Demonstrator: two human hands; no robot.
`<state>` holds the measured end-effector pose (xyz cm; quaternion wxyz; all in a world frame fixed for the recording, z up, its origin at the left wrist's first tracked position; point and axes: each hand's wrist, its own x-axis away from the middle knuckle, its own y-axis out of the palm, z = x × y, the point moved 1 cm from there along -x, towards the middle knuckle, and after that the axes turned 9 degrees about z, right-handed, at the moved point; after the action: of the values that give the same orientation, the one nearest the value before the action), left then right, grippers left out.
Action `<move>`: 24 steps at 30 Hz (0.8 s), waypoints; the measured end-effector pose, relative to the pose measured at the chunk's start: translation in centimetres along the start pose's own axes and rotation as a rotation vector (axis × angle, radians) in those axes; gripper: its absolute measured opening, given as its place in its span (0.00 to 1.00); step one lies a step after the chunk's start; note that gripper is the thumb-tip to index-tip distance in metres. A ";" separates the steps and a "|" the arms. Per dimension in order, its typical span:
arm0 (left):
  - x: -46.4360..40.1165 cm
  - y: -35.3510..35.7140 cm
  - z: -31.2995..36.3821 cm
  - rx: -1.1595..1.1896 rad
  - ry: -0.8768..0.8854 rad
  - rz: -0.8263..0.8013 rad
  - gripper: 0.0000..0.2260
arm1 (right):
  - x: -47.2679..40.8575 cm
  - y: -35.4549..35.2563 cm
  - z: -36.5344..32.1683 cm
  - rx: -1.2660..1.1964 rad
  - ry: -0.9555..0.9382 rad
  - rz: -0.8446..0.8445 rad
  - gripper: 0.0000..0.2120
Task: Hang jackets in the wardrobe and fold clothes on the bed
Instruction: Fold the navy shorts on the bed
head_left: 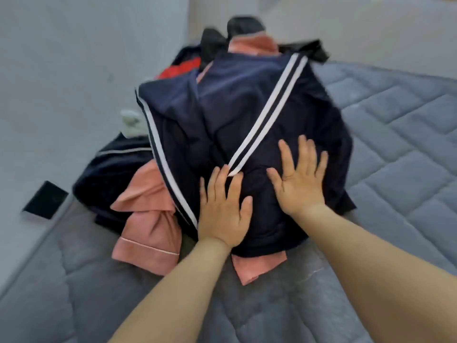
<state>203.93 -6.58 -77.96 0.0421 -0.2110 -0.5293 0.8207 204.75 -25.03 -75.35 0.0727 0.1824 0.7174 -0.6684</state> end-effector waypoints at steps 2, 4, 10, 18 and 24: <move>0.9 1.8 -0.4 0.017 0.057 0.159 0.24 | 1.5 3.1 0.9 -0.089 -0.013 0.271 0.27; 0.8 1.8 -0.5 0.007 0.078 0.219 0.24 | 1.4 3.5 1.4 -0.175 -0.016 0.377 0.25; 0.6 0.9 0.2 -0.010 0.079 0.213 0.24 | 1.3 2.5 0.8 -0.233 0.005 0.399 0.24; 1.0 0.8 0.3 -0.009 0.072 0.228 0.23 | 1.8 2.5 1.0 -0.263 0.029 0.434 0.21; 1.8 0.6 0.2 -0.011 0.070 0.304 0.22 | 2.7 0.5 0.4 -0.140 0.072 0.395 0.18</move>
<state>202.27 -6.50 -78.94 -0.0654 -0.3176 -0.4940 0.8068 202.38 -24.91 -76.77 0.1893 0.3376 0.7146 -0.5827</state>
